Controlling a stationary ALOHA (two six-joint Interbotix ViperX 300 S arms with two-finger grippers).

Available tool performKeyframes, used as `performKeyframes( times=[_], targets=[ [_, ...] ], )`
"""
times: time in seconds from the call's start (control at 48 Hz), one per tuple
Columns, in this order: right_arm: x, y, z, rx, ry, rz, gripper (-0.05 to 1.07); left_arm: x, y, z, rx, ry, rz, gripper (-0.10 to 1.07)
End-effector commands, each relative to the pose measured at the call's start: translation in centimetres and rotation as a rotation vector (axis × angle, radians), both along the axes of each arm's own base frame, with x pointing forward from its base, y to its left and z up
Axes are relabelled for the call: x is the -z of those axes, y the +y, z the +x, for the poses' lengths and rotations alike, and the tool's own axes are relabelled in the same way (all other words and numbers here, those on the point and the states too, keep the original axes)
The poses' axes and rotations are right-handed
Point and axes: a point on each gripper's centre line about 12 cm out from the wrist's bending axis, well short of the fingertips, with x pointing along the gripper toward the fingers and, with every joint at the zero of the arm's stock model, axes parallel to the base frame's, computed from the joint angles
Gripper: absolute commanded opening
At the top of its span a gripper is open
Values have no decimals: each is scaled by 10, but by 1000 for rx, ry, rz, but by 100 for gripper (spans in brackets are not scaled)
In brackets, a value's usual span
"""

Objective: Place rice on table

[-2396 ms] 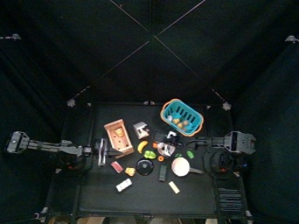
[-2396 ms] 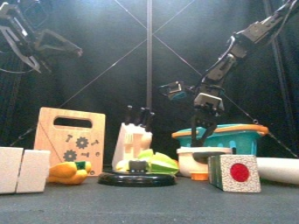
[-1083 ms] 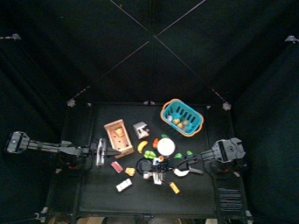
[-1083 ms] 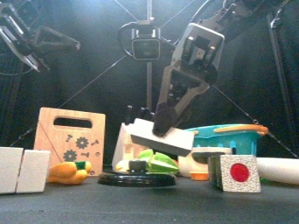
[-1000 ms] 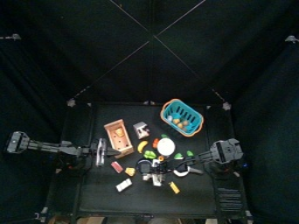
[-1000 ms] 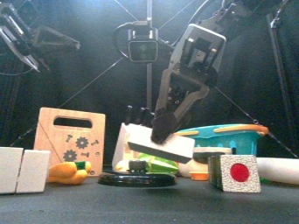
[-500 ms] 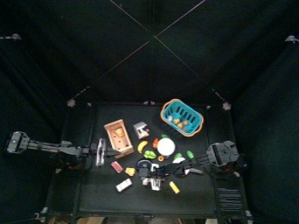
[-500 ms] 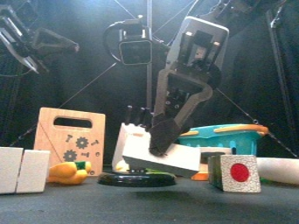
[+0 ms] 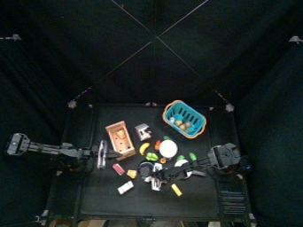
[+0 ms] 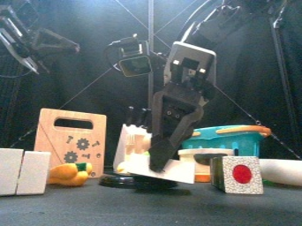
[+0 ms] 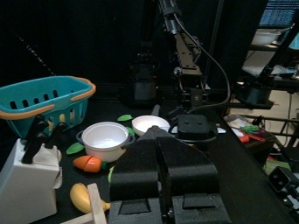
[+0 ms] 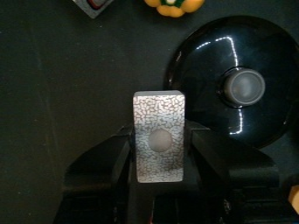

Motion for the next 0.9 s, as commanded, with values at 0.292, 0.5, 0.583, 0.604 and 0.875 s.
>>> performKeyframes(
  times=[0.292, 0.5, 0.583, 0.604, 0.875],
  targets=[
    [-16, 17, 5, -38, -37, 0, 62, -5, 0, 2, 1, -17, 1, 20],
    [-7, 19, 5, -34, -17, 0, 65, -5, 0, 2, 0, -17, 0, 20],
    [-5, 19, 6, -32, -12, 0, 79, -4, 0, 1, 0, -15, 0, 20],
    [-5, 19, 7, -31, -15, 2, 80, -4, 0, 1, 0, -15, 0, 20],
    [-12, 23, 6, -34, -28, 13, 96, 3, 0, -2, 0, 5, -1, 20]
  ],
)
